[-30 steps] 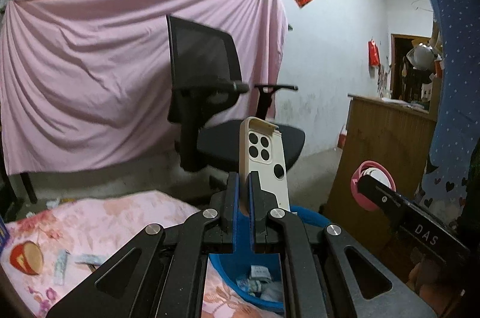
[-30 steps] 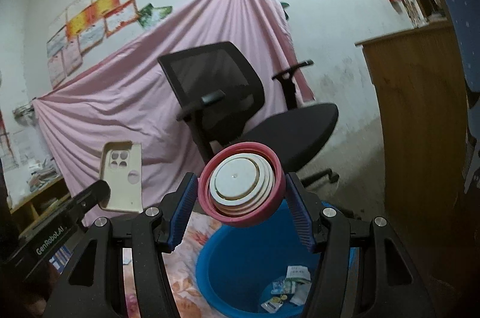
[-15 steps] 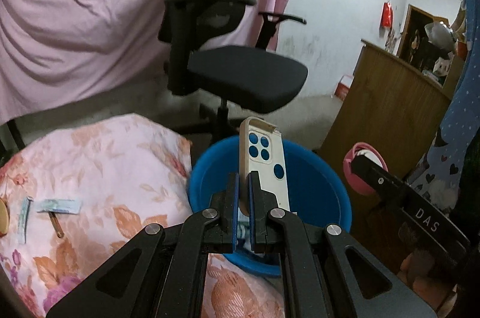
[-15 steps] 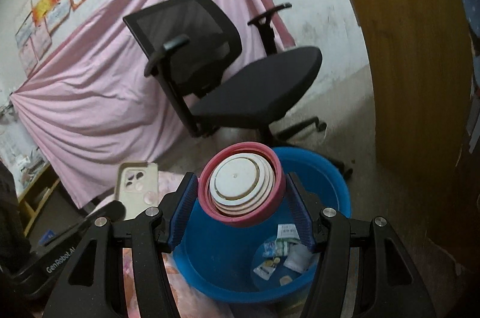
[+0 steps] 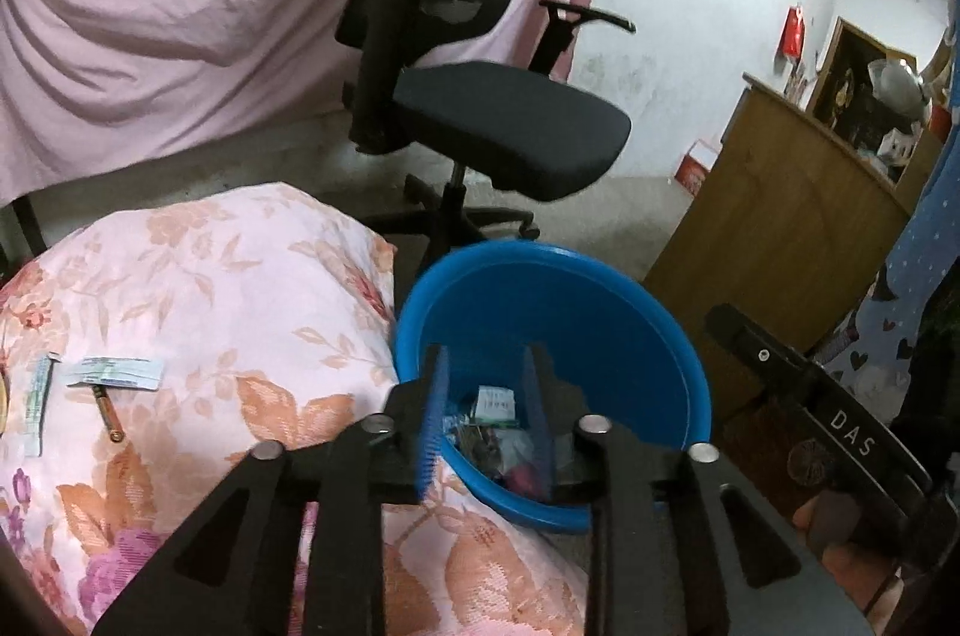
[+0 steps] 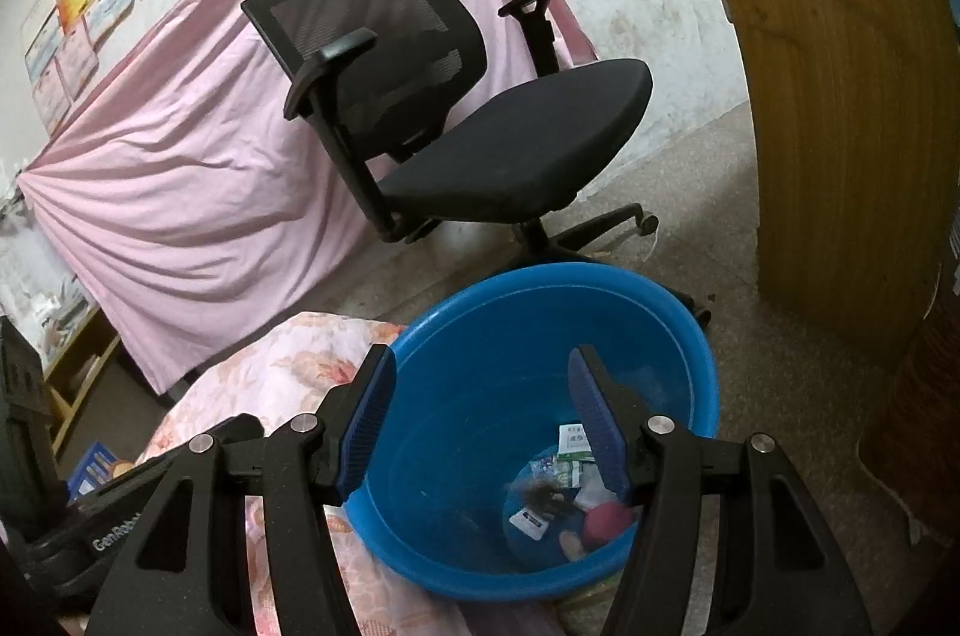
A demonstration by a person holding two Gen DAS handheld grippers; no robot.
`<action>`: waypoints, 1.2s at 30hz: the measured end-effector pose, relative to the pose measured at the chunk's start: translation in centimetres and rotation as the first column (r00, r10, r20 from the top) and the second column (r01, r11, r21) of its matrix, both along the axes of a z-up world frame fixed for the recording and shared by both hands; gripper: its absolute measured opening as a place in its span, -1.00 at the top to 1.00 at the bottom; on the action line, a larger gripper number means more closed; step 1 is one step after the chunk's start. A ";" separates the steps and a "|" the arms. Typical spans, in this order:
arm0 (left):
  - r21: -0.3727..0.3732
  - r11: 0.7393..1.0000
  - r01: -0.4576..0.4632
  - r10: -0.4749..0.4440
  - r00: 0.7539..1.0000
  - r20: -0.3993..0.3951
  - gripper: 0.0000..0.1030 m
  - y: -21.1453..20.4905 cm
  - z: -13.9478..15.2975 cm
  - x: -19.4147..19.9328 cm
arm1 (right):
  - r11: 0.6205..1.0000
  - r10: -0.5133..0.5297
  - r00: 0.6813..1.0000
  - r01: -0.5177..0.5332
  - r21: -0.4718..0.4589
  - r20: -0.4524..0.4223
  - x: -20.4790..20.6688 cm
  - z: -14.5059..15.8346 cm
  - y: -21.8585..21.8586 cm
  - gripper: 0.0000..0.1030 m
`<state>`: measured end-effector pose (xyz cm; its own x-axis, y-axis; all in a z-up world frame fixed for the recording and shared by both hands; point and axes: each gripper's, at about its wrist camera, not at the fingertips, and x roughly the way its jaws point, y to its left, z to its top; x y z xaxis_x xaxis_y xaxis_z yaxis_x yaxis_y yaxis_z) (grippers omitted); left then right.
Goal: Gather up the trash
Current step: 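Return both tools over the bed toward the red paper cup and battery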
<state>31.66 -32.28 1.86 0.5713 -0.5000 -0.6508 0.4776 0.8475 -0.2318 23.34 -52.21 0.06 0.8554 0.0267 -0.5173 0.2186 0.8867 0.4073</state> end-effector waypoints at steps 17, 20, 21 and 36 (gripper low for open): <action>-0.124 0.965 -0.232 0.255 0.942 0.220 -0.88 10.6 4.2 -3.3 | 0.989 0.062 0.967 -0.026 -0.145 0.248 -1.6 4.4 4.2 -0.73; -0.149 0.952 -0.268 0.298 0.922 0.247 -0.92 12.5 4.7 -3.9 | 0.986 0.082 0.953 -0.036 -0.161 0.291 -1.9 5.0 5.1 -0.98; -0.150 0.948 -0.279 0.310 0.915 0.257 -0.92 12.9 4.9 -4.1 | 0.986 0.087 0.947 -0.038 -0.161 0.309 -2.1 5.3 5.4 -1.00; -0.161 0.877 -0.453 0.478 0.789 0.387 -0.93 22.6 7.5 -9.0 | 0.967 0.196 0.871 -0.094 -0.239 0.451 -5.7 10.0 13.2 -1.00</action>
